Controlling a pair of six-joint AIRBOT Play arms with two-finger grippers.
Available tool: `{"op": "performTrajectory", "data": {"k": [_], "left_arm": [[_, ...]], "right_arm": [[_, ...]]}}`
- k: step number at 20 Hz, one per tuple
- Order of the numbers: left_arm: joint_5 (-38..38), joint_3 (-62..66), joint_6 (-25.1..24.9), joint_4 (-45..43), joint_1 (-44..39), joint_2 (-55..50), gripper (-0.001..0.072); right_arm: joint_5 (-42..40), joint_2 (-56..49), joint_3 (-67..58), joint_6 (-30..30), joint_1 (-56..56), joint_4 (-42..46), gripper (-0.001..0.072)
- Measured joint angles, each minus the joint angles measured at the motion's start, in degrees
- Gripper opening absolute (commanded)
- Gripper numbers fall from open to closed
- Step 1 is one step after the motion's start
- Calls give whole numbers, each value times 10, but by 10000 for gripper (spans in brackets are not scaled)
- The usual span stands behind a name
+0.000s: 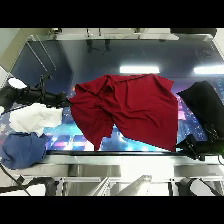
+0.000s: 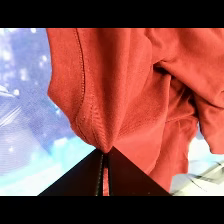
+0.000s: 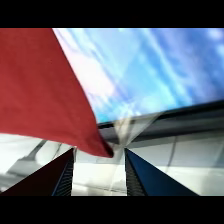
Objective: Fold the shirts.
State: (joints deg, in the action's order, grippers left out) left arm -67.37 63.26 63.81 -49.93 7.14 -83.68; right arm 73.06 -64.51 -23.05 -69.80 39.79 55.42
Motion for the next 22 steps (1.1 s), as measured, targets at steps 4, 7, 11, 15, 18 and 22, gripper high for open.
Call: {"op": "performTrajectory", "data": {"k": [4, 7, 11, 15, 18, 22], "left_arm": [[-2, 0, -3, 0, 0, 0, 25], [-2, 0, -3, 0, 0, 0, 26], [-2, 0, -3, 0, 0, 0, 26], [-2, 0, -3, 0, 0, 0, 25], [-4, 1, -3, 4, 0, 3, 99], [-23, 1, -7, -5, 0, -4, 19]], "right_arm": [[-1, -49, 2, 49, 0, -54, 359], [-28, -68, 3, 83, 0, -86, 101], [-41, -76, 3, 108, 0, -108, 18], [-40, -76, -3, 141, 0, -164, 17], [-7, -73, -29, 164, 0, -226, 17], [26, -70, -53, 175, 0, -262, 17]]}}
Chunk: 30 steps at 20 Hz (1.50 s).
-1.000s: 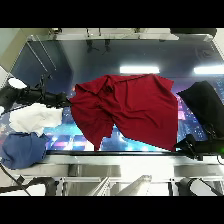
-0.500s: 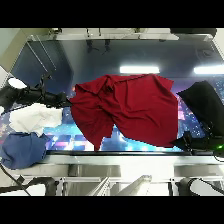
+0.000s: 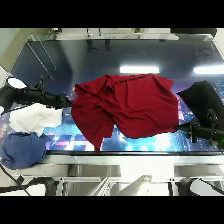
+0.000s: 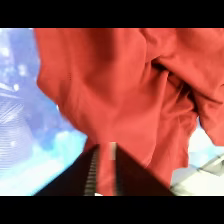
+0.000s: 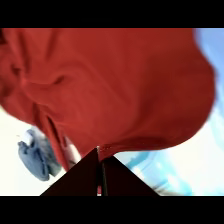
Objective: Fold the shirts.
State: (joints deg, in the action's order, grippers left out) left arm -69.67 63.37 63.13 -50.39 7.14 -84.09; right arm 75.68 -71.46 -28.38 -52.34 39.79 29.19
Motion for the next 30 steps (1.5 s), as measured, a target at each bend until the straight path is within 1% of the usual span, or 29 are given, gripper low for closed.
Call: {"op": "performTrajectory", "data": {"k": [6, 7, 8, 9, 12, 13, 14, 15, 16, 17, 20, 23, 24, 25, 26, 27, 29, 30], "left_arm": [[-36, 0, -9, 23, 0, -22, 19], [-48, 0, -6, 6, 1, -23, 73], [-59, -3, 5, -16, 3, -23, 279], [-69, -13, 19, -40, 8, -20, 336], [-68, -71, 46, -62, 37, 7, 340], [-59, -93, 49, -55, 48, 17, 564], [-48, -117, 48, -39, 60, 25, 717], [-38, -138, 44, -17, 71, 30, 690], [-31, -157, 37, 11, 80, 32, 631], [-26, -172, 29, 36, 86, 30, 599], [-14, -196, 11, 80, 89, 4, 595], [-7, -204, -3, 114, 66, -24, 589], [-1, -205, -7, 122, 54, -32, 456], [13, -205, -12, 126, 43, -38, 245], [29, -203, -18, 130, 33, -45, 75], [46, -197, -23, 130, 26, -49, 11], [51, -179, -28, 134, 22, -53, 11], [38, -169, -31, 138, 24, -54, 10]], "right_arm": [[31, 13, -9, 14, 0, -39, 17], [33, 16, -9, 15, 0, -41, 17], [34, 19, -9, 16, 0, -42, 17], [36, 20, -9, 19, 0, -42, 17], [38, 23, -9, 25, 0, -43, 17], [38, 24, -9, 26, 0, -43, 16], [38, 24, -9, 27, 0, -44, 17], [38, 24, -9, 27, 0, -44, 17], [38, 25, -9, 28, 0, -44, 17], [38, 25, -9, 28, 0, -44, 16], [38, 25, -9, 30, 0, -44, 17], [38, 25, -9, 31, 0, -44, 17], [38, 25, -9, 31, 0, -44, 17], [38, 25, -9, 31, 0, -44, 17], [38, 25, -9, 31, 0, -44, 17], [38, 25, -9, 31, 0, -44, 17], [38, 25, -9, 31, 0, -44, 17], [38, 25, -9, 31, 0, -44, 17]]}}
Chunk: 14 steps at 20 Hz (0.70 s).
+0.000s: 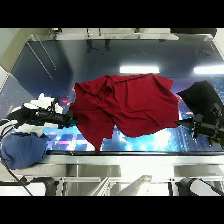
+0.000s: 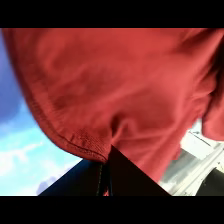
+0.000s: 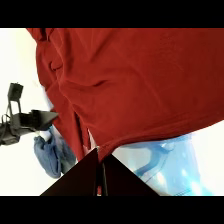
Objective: Fold the shirts.
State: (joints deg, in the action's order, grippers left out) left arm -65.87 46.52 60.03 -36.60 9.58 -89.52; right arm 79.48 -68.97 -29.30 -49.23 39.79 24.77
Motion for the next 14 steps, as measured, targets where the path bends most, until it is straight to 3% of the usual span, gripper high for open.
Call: {"op": "performTrajectory", "data": {"k": [4, 6, 10, 14], "left_arm": [[-75, 43, -8, 28, 31, 31, 8], [-119, 76, -23, 74, 50, 85, 9], [-158, 198, -54, 231, 101, 252, 19], [-129, 363, -70, 335, 188, 403, 20]], "right_arm": [[18, 3, -23, 0, 1, -12, 17], [57, 17, -64, 0, 1, -59, 17], [103, 89, -210, 0, 5, -231, 17], [39, 191, -383, 26, 45, -393, 16]]}}
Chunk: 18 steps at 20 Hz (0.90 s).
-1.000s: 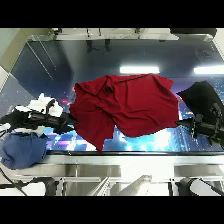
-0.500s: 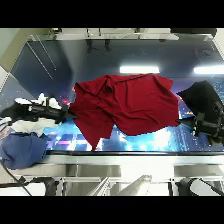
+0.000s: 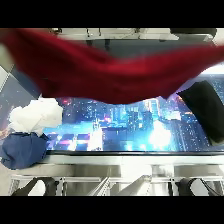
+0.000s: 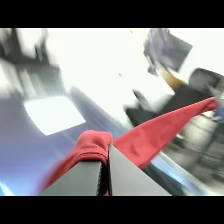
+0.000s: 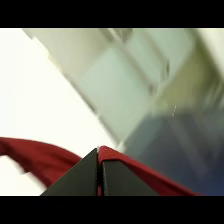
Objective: Fold the shirts.
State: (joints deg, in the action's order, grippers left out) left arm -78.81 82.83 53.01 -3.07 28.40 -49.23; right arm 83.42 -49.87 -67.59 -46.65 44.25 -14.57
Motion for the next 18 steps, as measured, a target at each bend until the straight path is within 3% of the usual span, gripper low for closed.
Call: {"op": "performTrajectory", "data": {"k": [5, 9, 14, 18], "left_arm": [[5, 139, 42, 38, 160, 87, 20], [-38, 144, 90, 42, 216, 65, 18], [-59, 52, 97, -41, 89, -33, 17], [-10, -12, 84, -162, -51, -165, 16]], "right_arm": [[-107, 94, -155, 22, 77, -21, 17], [-139, 97, -183, -14, 80, 85, 16], [-144, 18, -110, -47, -35, 207, 17], [-173, -104, -34, -54, -134, 276, 16]]}}
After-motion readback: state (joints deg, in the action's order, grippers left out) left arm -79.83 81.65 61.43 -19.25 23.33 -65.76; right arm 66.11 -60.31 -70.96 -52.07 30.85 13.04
